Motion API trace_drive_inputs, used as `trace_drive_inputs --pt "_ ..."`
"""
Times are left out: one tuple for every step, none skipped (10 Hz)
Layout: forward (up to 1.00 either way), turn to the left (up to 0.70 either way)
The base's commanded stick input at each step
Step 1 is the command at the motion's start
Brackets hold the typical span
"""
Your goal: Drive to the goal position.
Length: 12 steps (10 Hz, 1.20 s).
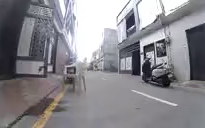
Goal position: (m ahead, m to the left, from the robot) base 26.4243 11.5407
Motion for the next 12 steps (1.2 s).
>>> trace_drive_inputs --pt "1.0 0.0" --pt "1.0 0.0" --pt "1.0 0.0" --pt "1.0 0.0" --pt "1.0 0.0" --pt "1.0 0.0" --pt "1.0 0.0" --pt "1.0 0.0" --pt "1.0 0.0" --pt "1.0 0.0" --pt "1.0 0.0" --pt "1.0 0.0"
